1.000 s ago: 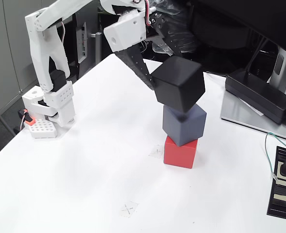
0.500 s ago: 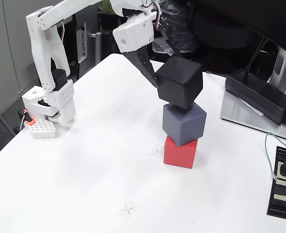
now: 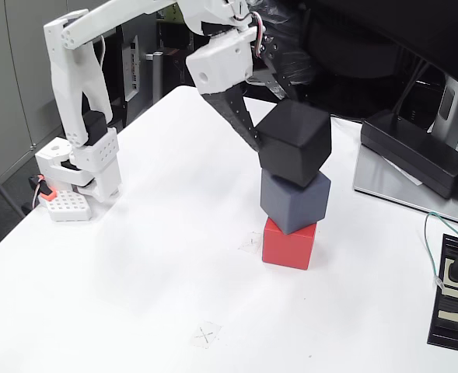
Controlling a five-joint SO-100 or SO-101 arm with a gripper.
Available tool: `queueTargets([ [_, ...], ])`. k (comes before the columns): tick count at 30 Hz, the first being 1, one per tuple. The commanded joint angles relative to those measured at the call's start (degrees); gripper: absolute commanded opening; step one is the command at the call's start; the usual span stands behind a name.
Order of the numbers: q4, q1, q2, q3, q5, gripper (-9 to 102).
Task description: Stack the three blocks in an ordered color.
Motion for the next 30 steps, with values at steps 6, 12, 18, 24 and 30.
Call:
queueTargets([
  [6,-0.9,0.3,0.1,1.1,0.0,-1],
  [12,-0.9,0.3,0.0,1.1,-0.1,0],
  [18,-0.9,0.4,0.0,1.1,0.0,10],
  [24,-0.9,0.7,0.0,1.1,-0.4,25],
  [30,-0.9,0.7,0.0,1.1,-0.4,30],
])
